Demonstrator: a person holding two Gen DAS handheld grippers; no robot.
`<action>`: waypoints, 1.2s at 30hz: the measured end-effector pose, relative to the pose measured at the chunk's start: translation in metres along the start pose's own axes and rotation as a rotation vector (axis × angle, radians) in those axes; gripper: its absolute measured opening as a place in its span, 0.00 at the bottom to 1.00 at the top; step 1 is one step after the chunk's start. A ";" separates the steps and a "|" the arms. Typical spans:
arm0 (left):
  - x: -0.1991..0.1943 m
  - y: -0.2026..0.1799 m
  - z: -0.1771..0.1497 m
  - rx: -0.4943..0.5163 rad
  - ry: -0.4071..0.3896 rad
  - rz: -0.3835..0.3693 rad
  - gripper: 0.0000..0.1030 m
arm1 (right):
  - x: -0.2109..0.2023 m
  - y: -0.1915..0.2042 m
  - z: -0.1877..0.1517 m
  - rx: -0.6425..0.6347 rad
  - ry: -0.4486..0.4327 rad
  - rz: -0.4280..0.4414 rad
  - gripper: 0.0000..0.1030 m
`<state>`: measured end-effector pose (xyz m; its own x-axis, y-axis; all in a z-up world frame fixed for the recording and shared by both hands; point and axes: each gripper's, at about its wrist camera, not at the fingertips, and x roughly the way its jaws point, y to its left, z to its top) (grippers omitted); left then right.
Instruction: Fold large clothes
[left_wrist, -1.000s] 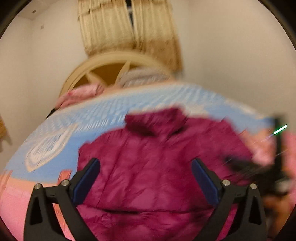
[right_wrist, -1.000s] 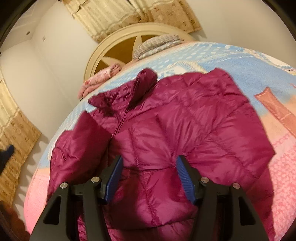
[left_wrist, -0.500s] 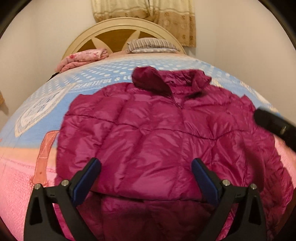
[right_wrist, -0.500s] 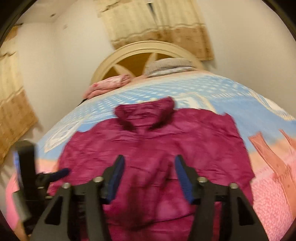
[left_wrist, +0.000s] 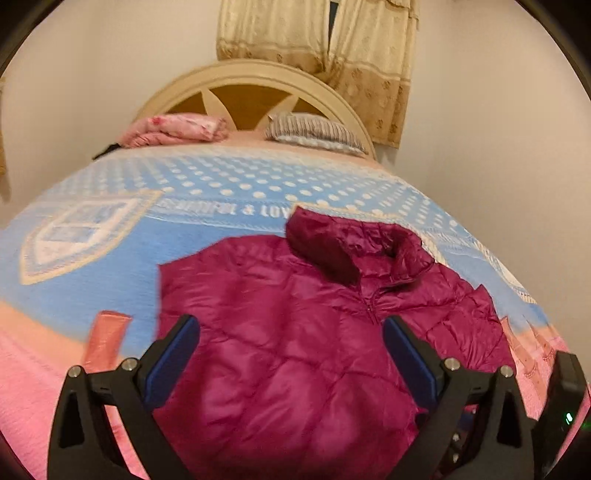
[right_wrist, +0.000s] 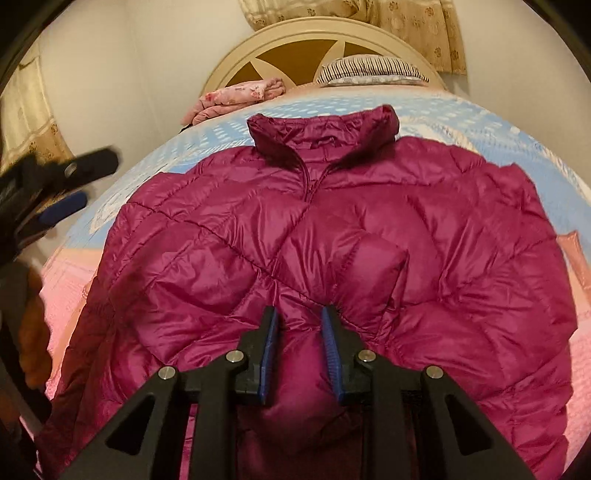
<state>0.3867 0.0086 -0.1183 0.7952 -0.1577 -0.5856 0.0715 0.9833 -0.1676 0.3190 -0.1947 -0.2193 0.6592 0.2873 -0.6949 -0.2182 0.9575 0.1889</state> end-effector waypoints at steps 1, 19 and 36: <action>0.011 0.000 -0.002 0.009 0.022 0.007 0.99 | -0.001 0.000 -0.002 -0.001 -0.004 0.001 0.25; 0.076 0.026 -0.032 -0.043 0.242 0.111 1.00 | 0.003 0.001 -0.002 0.002 0.007 -0.003 0.25; 0.071 0.022 -0.037 -0.015 0.242 0.142 1.00 | 0.000 -0.006 -0.004 0.043 -0.003 0.034 0.25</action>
<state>0.4227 0.0155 -0.1929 0.6297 -0.0374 -0.7760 -0.0407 0.9959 -0.0810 0.3169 -0.2006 -0.2231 0.6542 0.3199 -0.6854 -0.2097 0.9474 0.2419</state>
